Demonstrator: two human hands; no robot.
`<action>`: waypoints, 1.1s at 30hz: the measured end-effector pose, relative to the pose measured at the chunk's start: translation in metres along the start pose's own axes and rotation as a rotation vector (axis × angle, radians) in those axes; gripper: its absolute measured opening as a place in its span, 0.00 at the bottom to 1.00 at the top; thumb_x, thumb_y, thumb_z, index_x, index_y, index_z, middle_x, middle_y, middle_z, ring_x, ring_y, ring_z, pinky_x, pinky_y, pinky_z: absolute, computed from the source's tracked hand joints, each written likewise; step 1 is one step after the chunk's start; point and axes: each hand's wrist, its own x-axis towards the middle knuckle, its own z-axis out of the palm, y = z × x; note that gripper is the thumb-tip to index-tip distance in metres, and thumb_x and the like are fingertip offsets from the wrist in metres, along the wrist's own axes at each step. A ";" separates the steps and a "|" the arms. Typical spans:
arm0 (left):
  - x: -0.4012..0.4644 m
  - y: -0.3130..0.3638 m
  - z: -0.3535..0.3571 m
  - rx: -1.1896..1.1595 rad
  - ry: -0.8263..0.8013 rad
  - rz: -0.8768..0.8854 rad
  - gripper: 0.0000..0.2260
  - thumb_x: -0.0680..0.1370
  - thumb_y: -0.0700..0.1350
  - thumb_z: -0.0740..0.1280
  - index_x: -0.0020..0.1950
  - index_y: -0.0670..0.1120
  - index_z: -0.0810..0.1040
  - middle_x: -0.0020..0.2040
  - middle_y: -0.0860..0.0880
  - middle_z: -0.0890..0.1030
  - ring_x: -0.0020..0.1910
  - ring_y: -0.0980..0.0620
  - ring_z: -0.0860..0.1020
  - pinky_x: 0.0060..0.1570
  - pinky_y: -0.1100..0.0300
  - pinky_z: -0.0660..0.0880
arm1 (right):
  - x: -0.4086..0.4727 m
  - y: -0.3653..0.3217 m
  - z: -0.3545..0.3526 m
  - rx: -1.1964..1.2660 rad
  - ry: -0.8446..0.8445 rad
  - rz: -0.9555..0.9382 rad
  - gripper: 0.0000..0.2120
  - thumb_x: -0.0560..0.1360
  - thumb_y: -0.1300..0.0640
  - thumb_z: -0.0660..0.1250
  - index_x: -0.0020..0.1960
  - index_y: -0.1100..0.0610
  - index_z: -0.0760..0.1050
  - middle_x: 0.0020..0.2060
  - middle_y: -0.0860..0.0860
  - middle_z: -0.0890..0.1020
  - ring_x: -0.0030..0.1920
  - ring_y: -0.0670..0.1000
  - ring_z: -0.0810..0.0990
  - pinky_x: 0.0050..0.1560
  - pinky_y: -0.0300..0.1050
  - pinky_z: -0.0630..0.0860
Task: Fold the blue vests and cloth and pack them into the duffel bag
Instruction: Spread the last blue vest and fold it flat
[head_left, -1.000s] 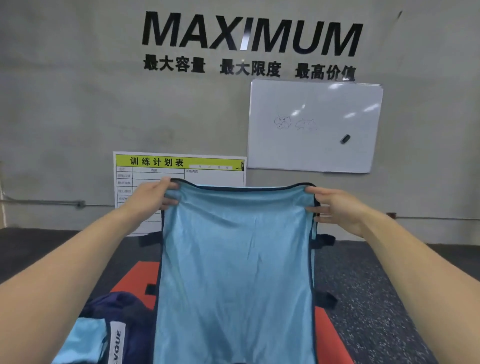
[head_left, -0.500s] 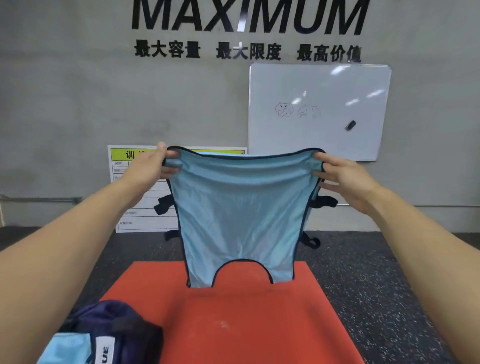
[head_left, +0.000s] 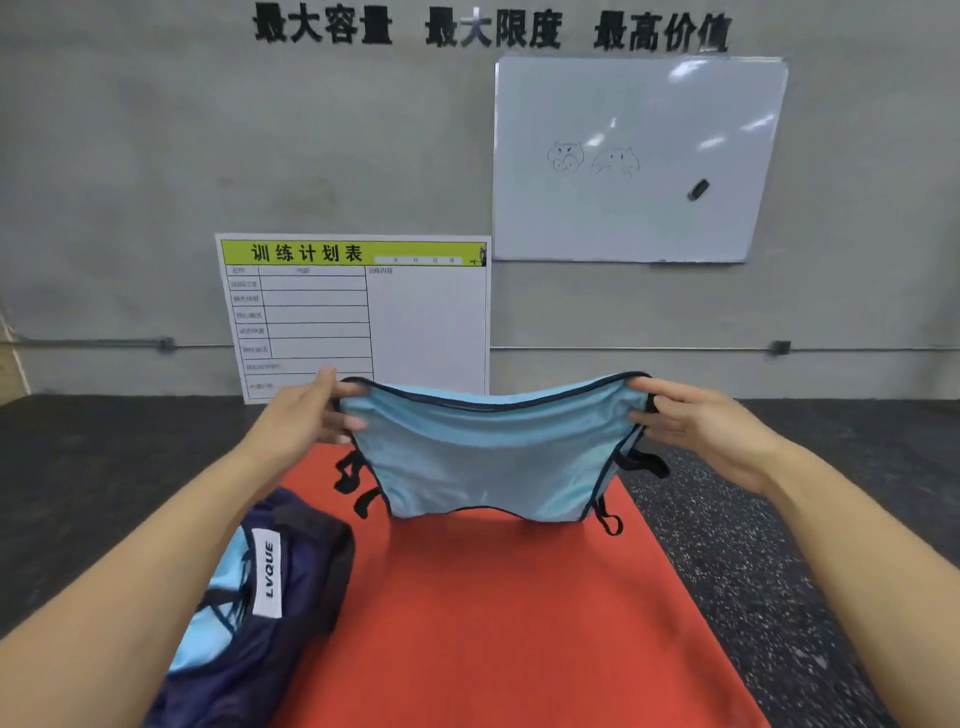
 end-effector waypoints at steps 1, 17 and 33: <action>-0.016 -0.007 -0.002 0.015 -0.003 0.003 0.24 0.84 0.61 0.52 0.55 0.49 0.84 0.40 0.37 0.85 0.40 0.43 0.81 0.38 0.57 0.77 | -0.016 0.007 0.000 -0.007 -0.032 0.020 0.17 0.85 0.62 0.57 0.71 0.53 0.75 0.65 0.52 0.82 0.65 0.51 0.81 0.72 0.51 0.70; -0.160 -0.116 -0.011 0.247 -0.101 -0.169 0.30 0.82 0.63 0.48 0.44 0.56 0.89 0.28 0.53 0.78 0.30 0.54 0.72 0.37 0.60 0.66 | -0.141 0.108 0.006 -0.172 -0.436 0.368 0.17 0.83 0.61 0.61 0.68 0.53 0.80 0.55 0.46 0.86 0.56 0.41 0.81 0.69 0.49 0.69; -0.013 -0.243 0.048 0.246 -0.160 -0.193 0.24 0.78 0.31 0.65 0.51 0.62 0.86 0.47 0.49 0.80 0.45 0.51 0.75 0.46 0.58 0.72 | 0.023 0.242 0.063 -0.167 0.049 0.268 0.15 0.79 0.64 0.70 0.56 0.46 0.85 0.59 0.46 0.84 0.63 0.46 0.79 0.70 0.46 0.70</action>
